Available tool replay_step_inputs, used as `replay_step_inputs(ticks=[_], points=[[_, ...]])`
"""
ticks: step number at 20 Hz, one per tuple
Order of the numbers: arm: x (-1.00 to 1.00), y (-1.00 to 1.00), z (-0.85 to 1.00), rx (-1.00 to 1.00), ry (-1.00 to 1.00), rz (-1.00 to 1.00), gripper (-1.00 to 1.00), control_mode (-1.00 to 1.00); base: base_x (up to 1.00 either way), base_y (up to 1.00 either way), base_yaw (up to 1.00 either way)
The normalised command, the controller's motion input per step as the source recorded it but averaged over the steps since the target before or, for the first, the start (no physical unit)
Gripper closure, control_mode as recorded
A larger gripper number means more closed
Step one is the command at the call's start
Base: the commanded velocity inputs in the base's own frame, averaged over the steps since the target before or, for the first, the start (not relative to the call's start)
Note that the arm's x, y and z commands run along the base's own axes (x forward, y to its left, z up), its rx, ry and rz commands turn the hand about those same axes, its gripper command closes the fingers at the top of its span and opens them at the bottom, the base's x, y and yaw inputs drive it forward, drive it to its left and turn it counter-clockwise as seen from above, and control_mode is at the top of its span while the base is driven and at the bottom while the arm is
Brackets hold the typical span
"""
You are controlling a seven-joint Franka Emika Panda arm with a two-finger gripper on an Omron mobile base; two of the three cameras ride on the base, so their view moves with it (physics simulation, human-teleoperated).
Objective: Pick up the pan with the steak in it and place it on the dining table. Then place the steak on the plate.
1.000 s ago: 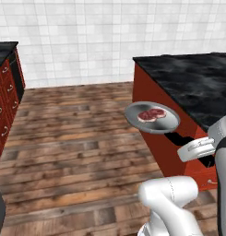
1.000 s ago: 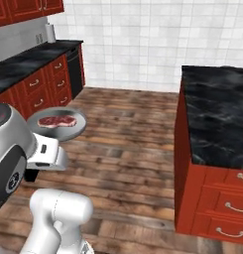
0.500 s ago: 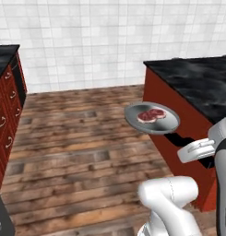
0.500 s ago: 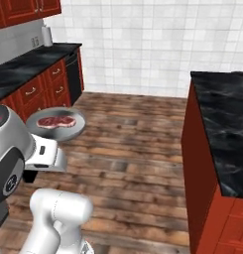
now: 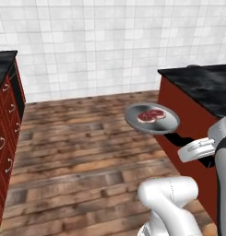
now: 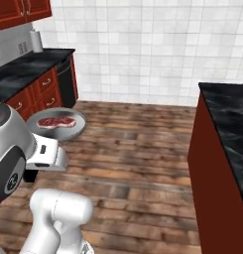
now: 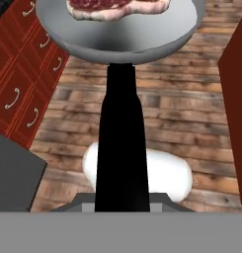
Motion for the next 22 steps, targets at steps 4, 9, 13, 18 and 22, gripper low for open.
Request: replay_step_inputs(ticks=[4, 9, 13, 18, 22], points=[[0.0, 0.0, 0.0, 0.0, 0.0, 0.0, 1.0, 1.0, 1.0, 0.51, -0.07], [0.0, 0.0, 0.0, 0.0, 0.0, 0.0, 1.0, 1.0, 1.0, 0.48, -0.06], [0.0, 0.0, 0.0, 0.0, 0.0, 0.0, 1.0, 1.0, 1.0, 0.46, -0.06], [0.0, 0.0, 0.0, 0.0, 0.0, 0.0, 1.0, 1.0, 1.0, 0.4, -0.08], [0.0, 0.0, 0.0, 0.0, 0.0, 0.0, 1.0, 1.0, 1.0, 0.41, -0.07]])
